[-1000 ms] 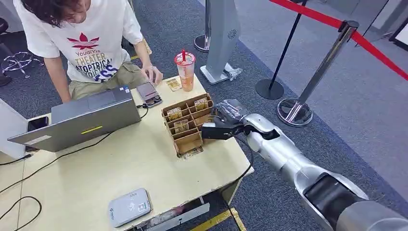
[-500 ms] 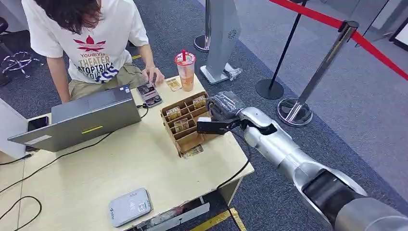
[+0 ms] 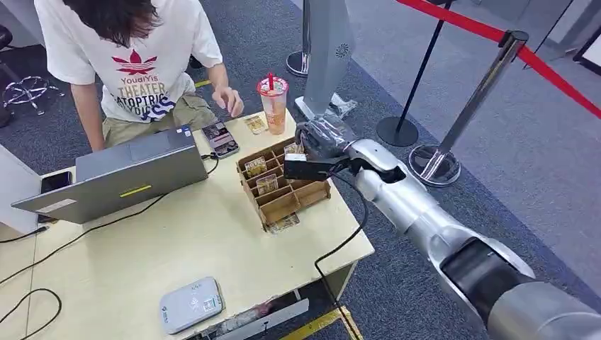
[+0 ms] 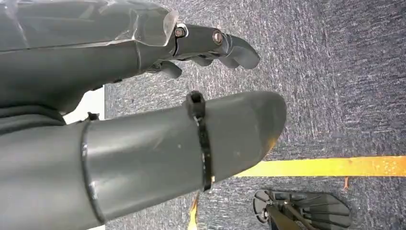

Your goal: Pass the card to the sensor for recognition and then transmit it.

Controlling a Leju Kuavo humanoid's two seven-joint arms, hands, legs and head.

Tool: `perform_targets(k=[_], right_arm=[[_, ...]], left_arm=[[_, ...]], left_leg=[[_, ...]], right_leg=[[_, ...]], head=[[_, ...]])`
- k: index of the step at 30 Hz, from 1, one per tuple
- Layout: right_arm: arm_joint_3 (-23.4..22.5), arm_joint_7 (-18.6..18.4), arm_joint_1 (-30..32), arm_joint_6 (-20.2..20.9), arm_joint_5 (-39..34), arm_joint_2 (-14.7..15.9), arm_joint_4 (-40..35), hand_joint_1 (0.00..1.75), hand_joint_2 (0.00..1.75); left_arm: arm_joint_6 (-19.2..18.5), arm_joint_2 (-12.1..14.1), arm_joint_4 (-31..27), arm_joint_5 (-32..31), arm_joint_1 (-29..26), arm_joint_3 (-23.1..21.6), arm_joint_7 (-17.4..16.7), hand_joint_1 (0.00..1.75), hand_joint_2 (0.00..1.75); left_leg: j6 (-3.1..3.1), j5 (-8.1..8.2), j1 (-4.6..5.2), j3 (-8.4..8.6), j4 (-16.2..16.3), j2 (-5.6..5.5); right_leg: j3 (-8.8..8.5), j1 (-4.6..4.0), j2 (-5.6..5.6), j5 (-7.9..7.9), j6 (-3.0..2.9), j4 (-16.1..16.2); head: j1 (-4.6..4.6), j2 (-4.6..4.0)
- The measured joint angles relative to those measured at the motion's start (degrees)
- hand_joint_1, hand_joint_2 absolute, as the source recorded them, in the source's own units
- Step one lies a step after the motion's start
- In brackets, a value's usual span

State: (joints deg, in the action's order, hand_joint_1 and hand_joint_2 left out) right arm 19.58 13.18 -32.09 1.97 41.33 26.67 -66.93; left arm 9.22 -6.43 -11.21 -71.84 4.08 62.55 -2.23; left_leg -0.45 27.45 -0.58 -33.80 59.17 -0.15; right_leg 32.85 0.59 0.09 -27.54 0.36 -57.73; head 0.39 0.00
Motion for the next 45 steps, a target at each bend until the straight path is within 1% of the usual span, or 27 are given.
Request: perform_targets(k=[5, 9, 12, 15, 18, 22, 30, 35, 45], right_arm=[[-0.83, 2.49, -0.53, 1.77, -5.17, -0.24, 0.0, 1.75, 1.75], [-2.43, 5.52, -0.58, 5.15, -11.42, -1.12, -0.13, 1.75, 1.75], [-3.5, 7.52, -1.09, 8.05, -15.35, -2.54, -0.13, 1.75, 1.75], [-4.28, 8.96, -2.73, 10.89, -19.02, -4.64, 0.26, 1.75, 1.75], [-4.52, 9.48, -4.65, 12.72, -21.66, -6.58, 1.09, 1.75, 1.75], [-4.85, 9.6, -7.08, 14.29, -24.08, -8.41, 2.31, 1.75, 1.75], [-5.49, 8.63, -12.25, 14.8, -25.09, -10.82, 6.65, 1.75, 1.75], [-5.7, 7.76, -15.31, 13.94, -25.05, -11.85, 10.89, 1.75, 1.75], [-5.79, 6.97, -19.15, 9.07, -22.75, -13.79, 21.26, 1.75, 1.75]], left_arm=[[-0.02, -0.02, 0.0, -0.39, 0.0, 0.0, 0.11, 0.0, 0.0], [-0.15, -0.02, 0.0, -1.03, 0.03, 0.0, 0.11, 0.0, 0.0], [-0.17, -0.02, 0.0, -1.22, 0.05, 0.0, 0.11, 0.0, 0.0], [-0.17, -0.07, 0.0, -1.53, 0.12, 0.0, 0.11, 0.0, 0.0], [-0.13, -0.11, 0.0, -1.83, 0.13, -0.02, 0.11, 0.0, 0.0], [-0.15, -0.17, 0.0, -2.23, 0.14, -0.11, 0.11, 0.0, 0.0], [-0.68, -0.15, 0.0, -3.28, 0.17, -0.85, 0.09, 0.0, 0.0], [-0.81, -0.17, 0.0, -3.8, 0.4, -1.49, -0.09, 0.0, 0.0], [-0.7, -0.17, 0.0, -3.76, 0.49, -1.68, -0.63, 0.0, 0.0]], left_leg=[[0.0, 0.0, 0.0, -0.01, 0.0, -0.03], [0.0, 0.0, 0.0, -0.03, 0.0, -0.03], [0.0, 0.0, -0.01, -0.02, 0.0, -0.02], [-0.02, -0.02, -0.02, 0.01, 0.0, 0.02], [-0.03, -0.03, -0.03, 0.01, 0.0, 0.02], [-0.03, -0.03, -0.02, 0.0, 0.0, 0.01], [-0.03, -0.03, -0.01, -0.01, 0.0, 0.0], [-0.03, -0.03, -0.01, 0.01, 0.01, 0.0], [-0.03, -0.03, -0.02, 0.01, 0.0, 0.0]], right_leg=[[0.0, 0.0, 0.01, 0.0, 0.0, 0.0], [0.0, 0.0, 0.0, 0.0, 0.0, 0.0], [0.0, -0.01, -0.01, 0.0, 0.0, -0.01], [0.01, -0.01, -0.02, 0.0, 0.0, -0.02], [0.01, -0.02, -0.02, 0.0, 0.0, -0.04], [0.0, -0.02, -0.01, 0.0, 0.0, -0.04], [0.01, -0.01, -0.01, 0.0, 0.0, -0.04], [0.0, -0.01, -0.01, 0.01, -0.01, -0.04], [0.01, -0.02, -0.01, 0.01, -0.01, -0.04]], head=[[0.0, 0.0], [0.02, 0.0], [0.0, 0.0], [0.0, 0.0], [0.0, 0.0], [0.0, 0.0], [0.0, 0.0], [0.0, 0.0], [0.0, 0.0]])
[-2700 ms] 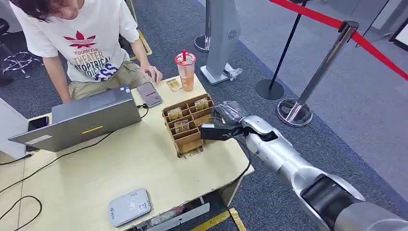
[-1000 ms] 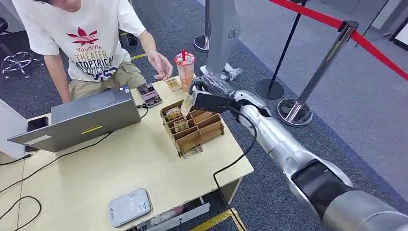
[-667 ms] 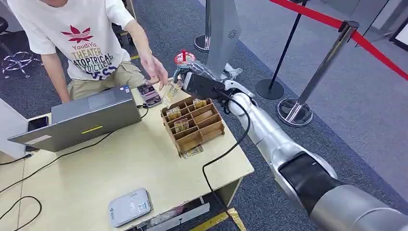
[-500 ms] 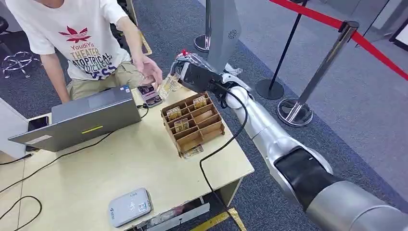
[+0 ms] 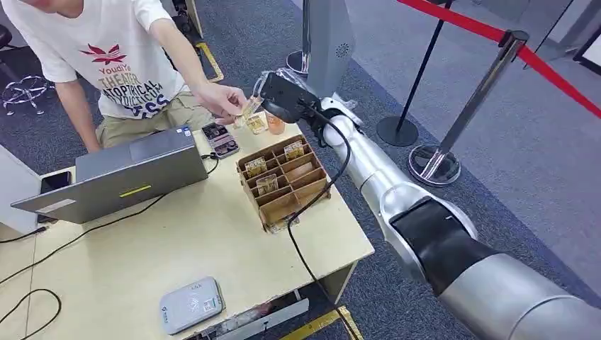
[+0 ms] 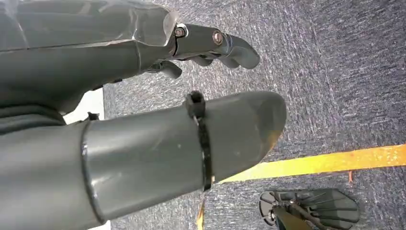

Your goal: Pass the card to the sensor for recognition and then transmit it.

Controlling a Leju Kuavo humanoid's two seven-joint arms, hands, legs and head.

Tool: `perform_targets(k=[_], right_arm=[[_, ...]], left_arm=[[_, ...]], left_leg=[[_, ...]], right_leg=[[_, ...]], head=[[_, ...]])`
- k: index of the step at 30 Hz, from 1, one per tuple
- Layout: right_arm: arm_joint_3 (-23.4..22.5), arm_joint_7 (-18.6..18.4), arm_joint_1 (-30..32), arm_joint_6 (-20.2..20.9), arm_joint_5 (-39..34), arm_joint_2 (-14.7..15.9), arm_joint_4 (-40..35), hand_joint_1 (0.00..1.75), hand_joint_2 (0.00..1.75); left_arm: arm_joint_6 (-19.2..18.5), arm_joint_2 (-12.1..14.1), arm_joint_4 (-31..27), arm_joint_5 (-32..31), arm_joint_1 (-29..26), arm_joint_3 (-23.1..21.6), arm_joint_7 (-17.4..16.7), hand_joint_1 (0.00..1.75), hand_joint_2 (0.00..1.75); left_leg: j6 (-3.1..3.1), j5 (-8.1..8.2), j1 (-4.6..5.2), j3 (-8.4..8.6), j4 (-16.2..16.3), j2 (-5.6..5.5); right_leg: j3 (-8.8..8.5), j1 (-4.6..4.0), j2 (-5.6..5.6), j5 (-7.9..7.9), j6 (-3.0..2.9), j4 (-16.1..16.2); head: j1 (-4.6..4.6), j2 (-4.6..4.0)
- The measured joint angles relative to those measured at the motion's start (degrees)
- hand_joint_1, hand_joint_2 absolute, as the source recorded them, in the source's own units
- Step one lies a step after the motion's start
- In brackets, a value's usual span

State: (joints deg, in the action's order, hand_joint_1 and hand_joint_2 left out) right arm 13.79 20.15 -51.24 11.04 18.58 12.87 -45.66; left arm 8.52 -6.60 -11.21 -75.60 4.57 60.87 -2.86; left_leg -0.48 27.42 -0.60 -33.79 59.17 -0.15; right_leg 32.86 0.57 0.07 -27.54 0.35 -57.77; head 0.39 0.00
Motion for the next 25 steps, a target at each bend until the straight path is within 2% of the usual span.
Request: perform_targets(k=[5, 6, 7, 8, 17, 21, 25], right_arm=[[-0.7, 0.31, -0.78, -2.3, 0.7, -0.92, 4.29, 1.75, 1.75], [-0.9, 0.37, -0.78, -2.47, 0.85, -0.98, 4.75, 1.57, 1.75], [-1.11, 0.39, -0.78, -2.61, 0.9, -1.05, 5.2, 0.49, 1.75], [-1.22, 0.42, -0.78, -2.74, 1.05, -1.09, 5.54, 0.0, 1.75], [-1.92, 0.42, -0.5, -6.08, 2.6, -1.36, 7.11, 0.0, 1.75], [-2.93, 0.87, 1.07, -10.72, 3.17, -2.21, 5.39, 0.0, 1.75], [-4.44, 2.28, 4.56, -15.57, 2.59, -3.78, 0.08, 0.0, 1.75]], left_arm=[[0.35, 0.0, 0.0, 0.04, -0.08, 0.02, -0.06, 0.0, 0.0], [0.42, -0.02, 0.0, 0.04, -0.09, 0.02, -0.07, 0.0, 0.0], [0.46, -0.02, 0.0, 0.04, -0.08, 0.0, -0.07, 0.0, 0.0], [0.52, -0.02, 0.0, 0.04, -0.08, 0.0, -0.07, 0.0, 0.0], [0.83, -0.31, 0.0, 0.04, -0.09, 0.0, -0.13, 0.0, 0.0], [1.11, -0.5, 0.0, 0.35, -0.07, 0.02, -0.31, 0.0, 0.0], [1.38, -0.66, 0.0, 0.61, -0.06, 0.02, -0.46, 0.0, 0.0]], left_leg=[[0.0, 0.0, 0.0, 0.0, 0.0, -0.02], [0.0, 0.0, 0.0, 0.0, 0.0, -0.02], [0.0, 0.0, 0.0, 0.0, 0.0, -0.01], [0.0, 0.0, 0.0, 0.0, 0.0, -0.02], [0.0, 0.0, 0.0, 0.0, 0.0, -0.02], [0.0, 0.0, -0.01, 0.0, 0.0, -0.02], [0.0, 0.0, -0.02, 0.01, 0.0, -0.01]], right_leg=[[0.0, 0.0, 0.02, 0.0, 0.0, 0.0], [0.0, 0.0, 0.01, 0.0, 0.0, 0.0], [0.0, 0.0, 0.01, 0.0, 0.0, 0.0], [0.0, 0.0, 0.01, 0.0, 0.0, 0.0], [0.0, 0.0, 0.01, 0.0, 0.0, 0.0], [0.0, 0.0, 0.01, 0.0, 0.0, 0.0], [0.01, -0.01, 0.01, -0.01, 0.0, 0.0]], head=[[0.0, 0.0], [0.02, 0.0], [0.0, 0.0], [0.0, 0.0], [0.0, 0.0], [-0.02, 0.0], [0.0, 0.0]])
